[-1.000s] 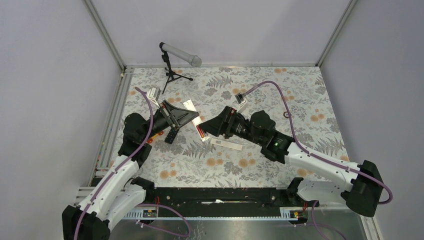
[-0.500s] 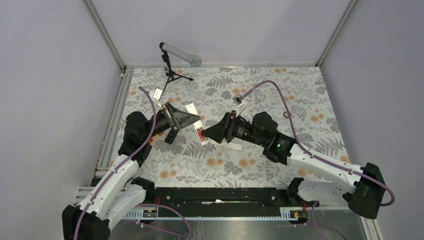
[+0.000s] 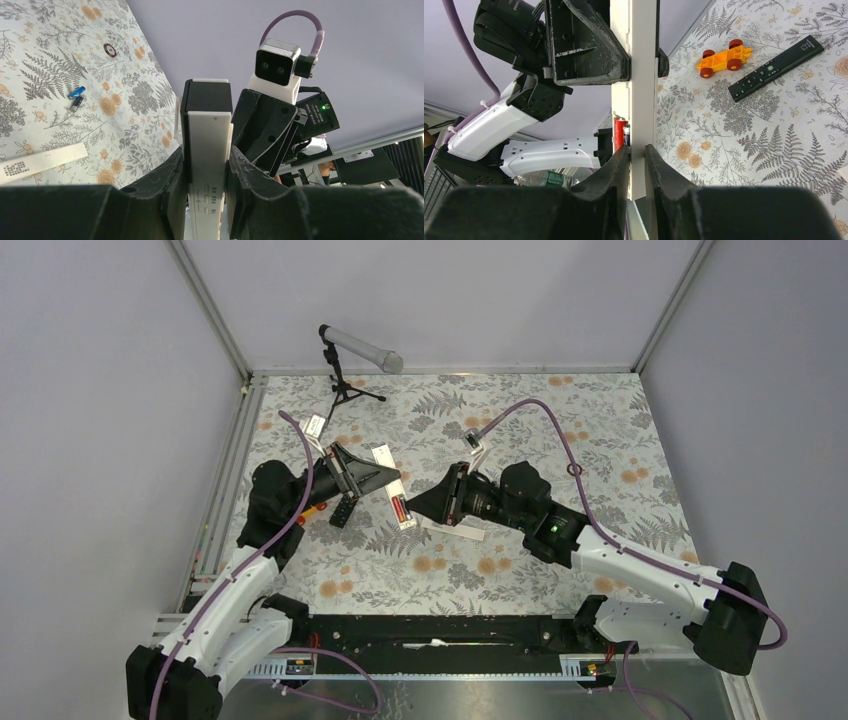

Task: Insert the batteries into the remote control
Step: Load the battery into the remote control, then place the remote control at the center of the board.

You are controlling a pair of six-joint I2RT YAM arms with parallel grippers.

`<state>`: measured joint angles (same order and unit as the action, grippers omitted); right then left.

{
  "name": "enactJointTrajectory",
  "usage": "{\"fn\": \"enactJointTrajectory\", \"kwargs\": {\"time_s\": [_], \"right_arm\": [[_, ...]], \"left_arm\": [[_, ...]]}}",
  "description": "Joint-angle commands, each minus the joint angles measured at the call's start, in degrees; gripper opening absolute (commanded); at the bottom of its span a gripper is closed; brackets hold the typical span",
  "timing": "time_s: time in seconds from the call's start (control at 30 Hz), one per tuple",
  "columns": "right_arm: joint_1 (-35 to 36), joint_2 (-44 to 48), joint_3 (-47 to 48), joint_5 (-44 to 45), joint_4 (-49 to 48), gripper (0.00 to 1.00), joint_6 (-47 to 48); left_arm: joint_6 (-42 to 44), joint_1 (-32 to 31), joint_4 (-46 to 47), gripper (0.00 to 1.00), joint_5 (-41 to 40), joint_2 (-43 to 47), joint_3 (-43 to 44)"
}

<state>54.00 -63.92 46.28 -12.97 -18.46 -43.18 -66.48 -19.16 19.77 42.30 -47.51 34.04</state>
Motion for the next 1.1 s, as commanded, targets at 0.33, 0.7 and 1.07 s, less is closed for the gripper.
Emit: {"fn": "enactJointTrajectory", "kwargs": {"time_s": [0.33, 0.7, 1.07], "right_arm": [[-0.12, 1.36, 2.59, 3.41, 2.52, 0.67, -0.8], [0.29, -3.71, 12.44, 3.39, 15.26, 0.97, 15.5], [8.36, -18.92, 26.78, 18.96, 29.19, 0.84, 29.62]], "left_arm": [[1.53, -0.26, 2.95, 0.0, 0.98, 0.66, 2.88], [6.41, -0.18, -9.73, 0.0, -9.31, 0.7, 4.14], [5.61, -0.22, -16.65, 0.0, -20.07, -0.3, 3.32]]}}
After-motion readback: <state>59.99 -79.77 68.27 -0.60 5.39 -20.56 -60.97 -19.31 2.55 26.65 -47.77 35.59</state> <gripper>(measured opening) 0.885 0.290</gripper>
